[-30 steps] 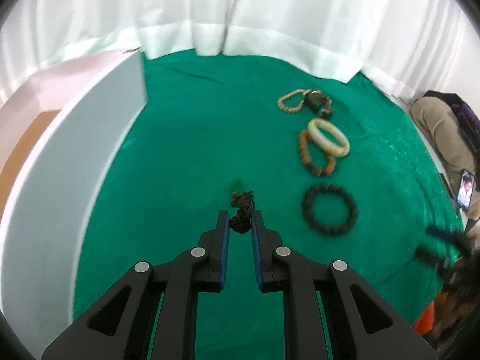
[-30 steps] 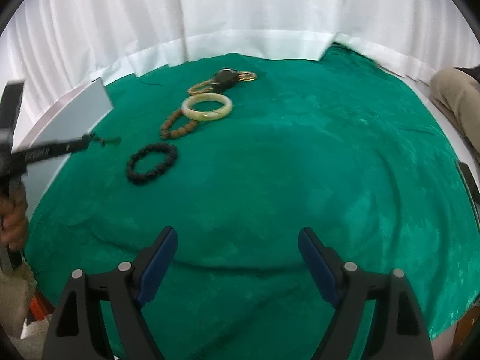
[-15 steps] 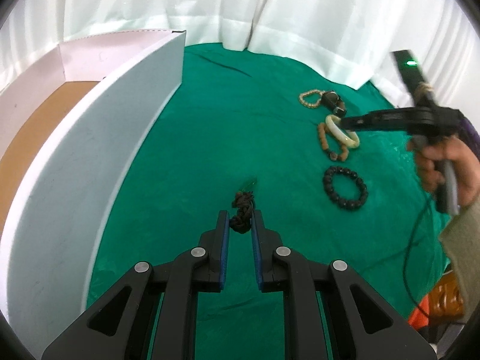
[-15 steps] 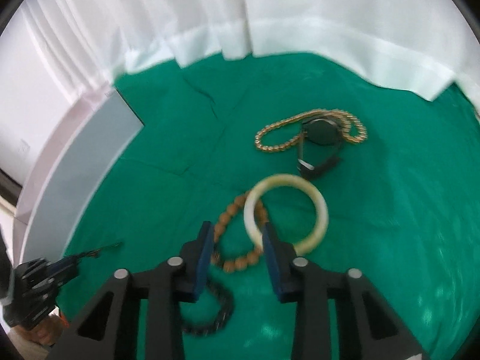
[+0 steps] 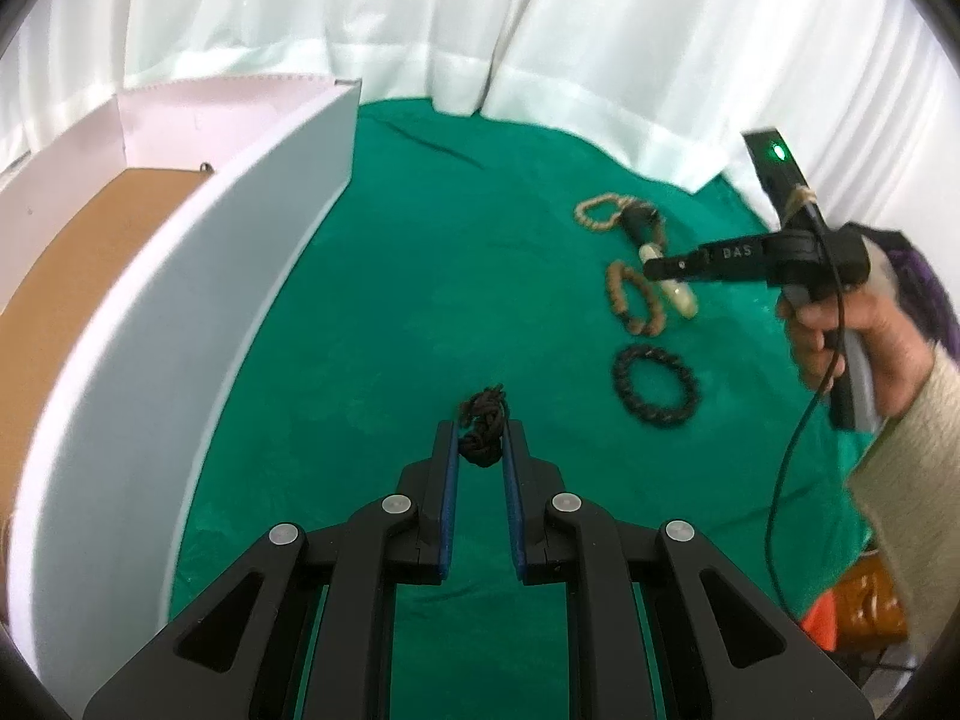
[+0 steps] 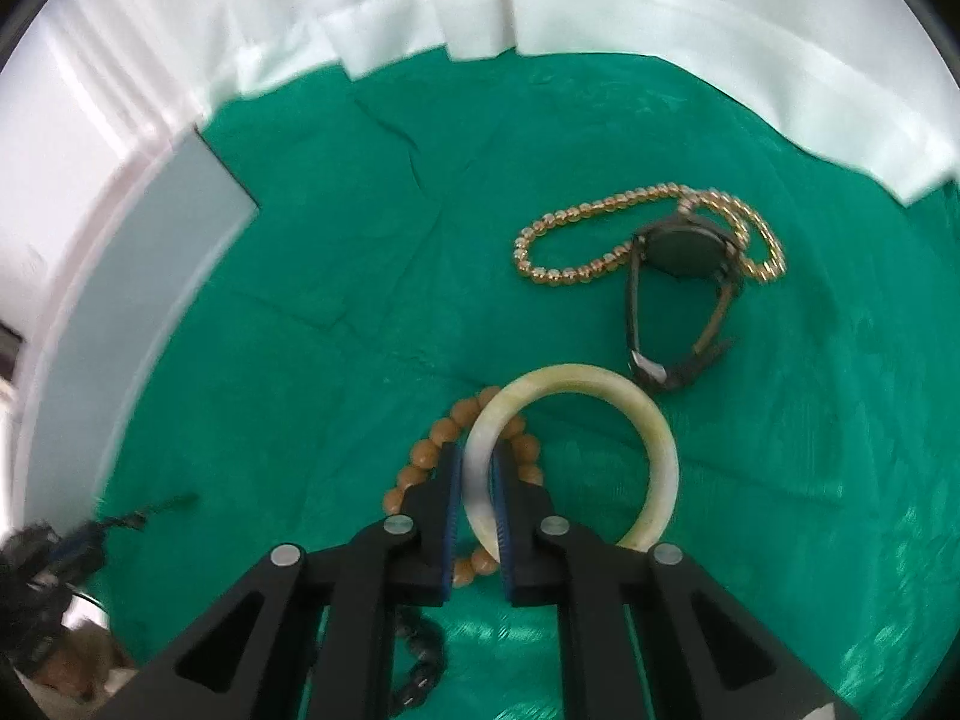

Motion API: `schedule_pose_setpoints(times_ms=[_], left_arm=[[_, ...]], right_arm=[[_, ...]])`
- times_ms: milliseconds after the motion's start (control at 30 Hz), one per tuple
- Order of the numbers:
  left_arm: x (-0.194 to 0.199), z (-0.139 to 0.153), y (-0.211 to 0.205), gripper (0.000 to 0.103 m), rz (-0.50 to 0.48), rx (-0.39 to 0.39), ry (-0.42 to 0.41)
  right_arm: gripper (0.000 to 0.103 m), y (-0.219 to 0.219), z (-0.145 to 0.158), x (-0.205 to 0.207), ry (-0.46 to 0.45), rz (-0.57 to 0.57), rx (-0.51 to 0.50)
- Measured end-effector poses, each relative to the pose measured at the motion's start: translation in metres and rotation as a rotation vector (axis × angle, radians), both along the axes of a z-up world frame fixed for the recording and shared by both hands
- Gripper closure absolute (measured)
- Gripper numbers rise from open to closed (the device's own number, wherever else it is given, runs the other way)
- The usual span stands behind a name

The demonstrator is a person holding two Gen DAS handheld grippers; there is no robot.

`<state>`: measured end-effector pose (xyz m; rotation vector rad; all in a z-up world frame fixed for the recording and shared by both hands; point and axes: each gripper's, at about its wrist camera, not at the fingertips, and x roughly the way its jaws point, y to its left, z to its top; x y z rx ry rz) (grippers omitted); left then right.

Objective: Organize jewelry
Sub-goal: 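Grasp the white jade bangle with the right tool while the left tool lifts the pendant, then carry the pendant and bangle over the white box and open both tools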

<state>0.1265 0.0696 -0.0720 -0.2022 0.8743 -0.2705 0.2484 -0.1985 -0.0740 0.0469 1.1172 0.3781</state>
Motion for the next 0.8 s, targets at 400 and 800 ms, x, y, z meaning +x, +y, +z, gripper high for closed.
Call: schedule_pose_setpoints(times_ms=[400, 800], left_arm=[[-0.056, 0.09, 0.039, 0.09, 0.036, -0.184, -0.108], [-0.091, 0.122, 0.184, 0.09, 0.347, -0.059, -0.163]], right_arm=[[0.092, 0.004, 0.073, -0.066, -0.117, 0.065, 0.258], [0.092, 0.206, 0.148, -0.096, -0.334, 0.445, 0.232]])
